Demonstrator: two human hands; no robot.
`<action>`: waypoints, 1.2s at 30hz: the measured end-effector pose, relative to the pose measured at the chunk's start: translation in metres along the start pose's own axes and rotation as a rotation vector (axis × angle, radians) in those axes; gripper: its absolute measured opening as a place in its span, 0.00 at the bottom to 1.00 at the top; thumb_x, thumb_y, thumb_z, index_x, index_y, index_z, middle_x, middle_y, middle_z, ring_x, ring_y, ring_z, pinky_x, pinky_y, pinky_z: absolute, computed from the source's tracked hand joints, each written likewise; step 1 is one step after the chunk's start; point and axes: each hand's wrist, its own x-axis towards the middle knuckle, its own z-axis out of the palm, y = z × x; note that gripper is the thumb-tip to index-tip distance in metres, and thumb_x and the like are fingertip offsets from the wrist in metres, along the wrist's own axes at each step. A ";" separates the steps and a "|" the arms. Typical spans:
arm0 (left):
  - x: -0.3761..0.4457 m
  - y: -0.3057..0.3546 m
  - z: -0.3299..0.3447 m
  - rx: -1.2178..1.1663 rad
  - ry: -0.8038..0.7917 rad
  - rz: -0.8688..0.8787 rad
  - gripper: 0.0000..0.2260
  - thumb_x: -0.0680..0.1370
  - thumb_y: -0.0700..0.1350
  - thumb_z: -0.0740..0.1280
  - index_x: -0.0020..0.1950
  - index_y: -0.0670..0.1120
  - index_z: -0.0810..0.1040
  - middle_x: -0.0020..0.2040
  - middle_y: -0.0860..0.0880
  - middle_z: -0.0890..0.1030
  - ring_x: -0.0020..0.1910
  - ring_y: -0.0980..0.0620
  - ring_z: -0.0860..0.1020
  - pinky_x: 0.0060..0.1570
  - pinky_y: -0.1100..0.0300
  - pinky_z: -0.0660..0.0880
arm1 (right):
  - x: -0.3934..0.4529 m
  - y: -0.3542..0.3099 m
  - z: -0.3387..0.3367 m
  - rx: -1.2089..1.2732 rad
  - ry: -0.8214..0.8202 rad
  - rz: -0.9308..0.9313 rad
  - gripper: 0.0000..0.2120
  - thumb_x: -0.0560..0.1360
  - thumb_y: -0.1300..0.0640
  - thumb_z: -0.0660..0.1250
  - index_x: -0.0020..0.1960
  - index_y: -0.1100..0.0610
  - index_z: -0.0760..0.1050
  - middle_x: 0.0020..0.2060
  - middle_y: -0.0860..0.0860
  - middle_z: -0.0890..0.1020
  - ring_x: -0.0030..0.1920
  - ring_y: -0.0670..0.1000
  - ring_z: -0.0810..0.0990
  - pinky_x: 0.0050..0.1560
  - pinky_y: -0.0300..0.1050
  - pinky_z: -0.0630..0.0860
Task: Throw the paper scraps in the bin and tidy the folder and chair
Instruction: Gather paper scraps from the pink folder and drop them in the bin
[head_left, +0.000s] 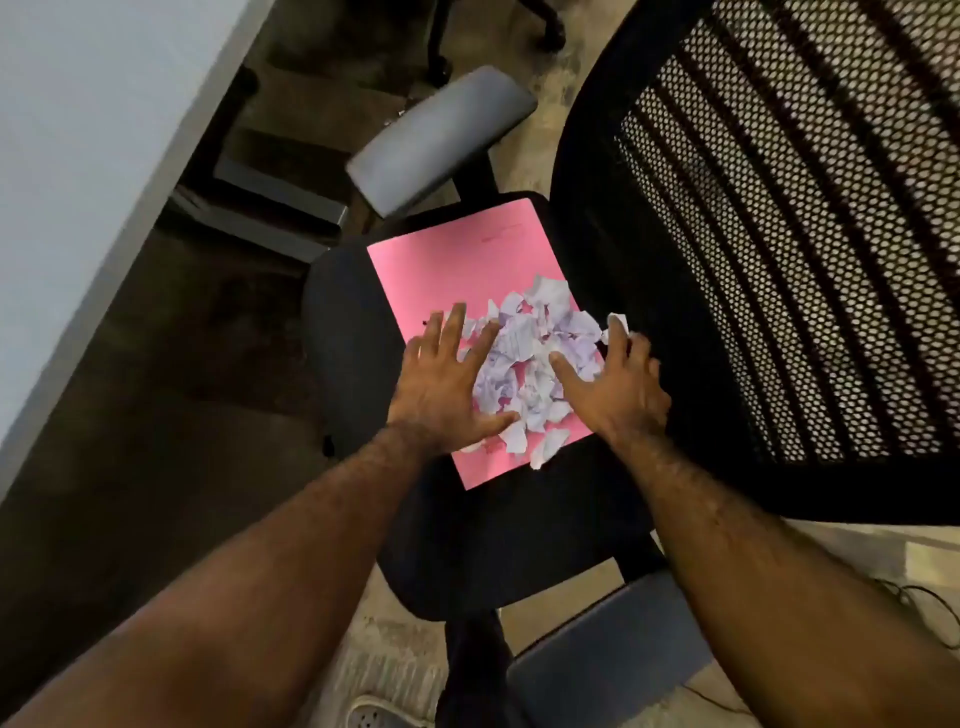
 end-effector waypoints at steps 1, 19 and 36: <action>0.009 0.002 0.003 0.046 0.000 0.041 0.48 0.66 0.77 0.57 0.78 0.59 0.40 0.80 0.45 0.42 0.78 0.38 0.45 0.72 0.37 0.51 | 0.002 -0.005 0.002 -0.041 -0.008 -0.001 0.48 0.65 0.20 0.47 0.76 0.47 0.48 0.73 0.57 0.61 0.69 0.61 0.65 0.54 0.61 0.74; 0.058 -0.002 0.049 0.191 0.155 0.312 0.23 0.77 0.60 0.53 0.66 0.49 0.69 0.57 0.39 0.75 0.49 0.42 0.75 0.38 0.52 0.74 | 0.018 -0.021 0.071 -0.128 0.180 -0.218 0.21 0.79 0.40 0.56 0.64 0.52 0.70 0.57 0.58 0.74 0.53 0.58 0.73 0.34 0.50 0.77; 0.060 0.012 0.002 -0.305 0.312 0.103 0.12 0.81 0.50 0.61 0.56 0.43 0.76 0.48 0.42 0.78 0.38 0.46 0.77 0.34 0.59 0.69 | 0.022 -0.018 0.036 0.405 0.298 -0.124 0.10 0.81 0.54 0.61 0.52 0.61 0.74 0.47 0.56 0.77 0.41 0.48 0.74 0.36 0.35 0.68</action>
